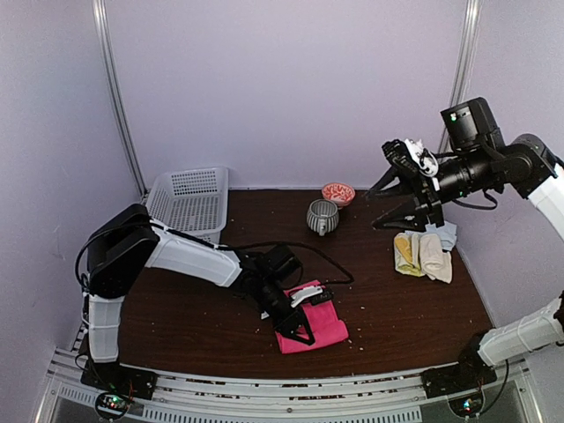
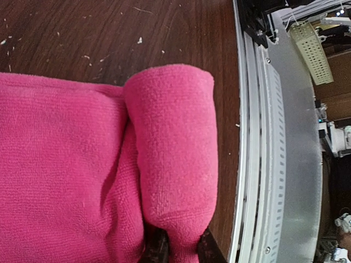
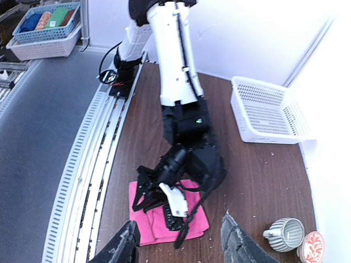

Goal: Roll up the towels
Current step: Roll the towel at the center of the board.

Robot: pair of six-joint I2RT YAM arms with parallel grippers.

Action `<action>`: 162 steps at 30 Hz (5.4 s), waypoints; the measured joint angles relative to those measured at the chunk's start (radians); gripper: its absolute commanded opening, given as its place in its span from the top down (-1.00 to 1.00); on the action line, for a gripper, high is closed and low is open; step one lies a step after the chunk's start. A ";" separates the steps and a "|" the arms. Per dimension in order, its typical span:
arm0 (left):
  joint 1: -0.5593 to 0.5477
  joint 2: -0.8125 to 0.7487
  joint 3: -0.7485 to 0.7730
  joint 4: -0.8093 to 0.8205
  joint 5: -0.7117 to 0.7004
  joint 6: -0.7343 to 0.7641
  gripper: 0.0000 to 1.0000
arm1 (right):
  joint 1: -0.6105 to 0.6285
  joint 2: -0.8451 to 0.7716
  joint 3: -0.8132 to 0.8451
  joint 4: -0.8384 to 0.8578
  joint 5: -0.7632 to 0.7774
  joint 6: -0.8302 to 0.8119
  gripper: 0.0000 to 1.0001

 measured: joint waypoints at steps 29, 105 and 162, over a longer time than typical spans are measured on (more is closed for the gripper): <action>0.053 0.055 0.011 0.006 0.146 -0.060 0.72 | 0.544 0.379 -0.677 0.550 0.743 0.045 0.23; -0.324 -0.175 -0.093 -0.034 -1.075 0.361 0.78 | 0.093 1.105 0.120 -0.356 -0.203 -0.060 0.28; 0.049 0.077 0.073 0.029 0.117 -0.082 0.54 | 0.434 0.290 -0.805 0.690 0.649 0.045 0.13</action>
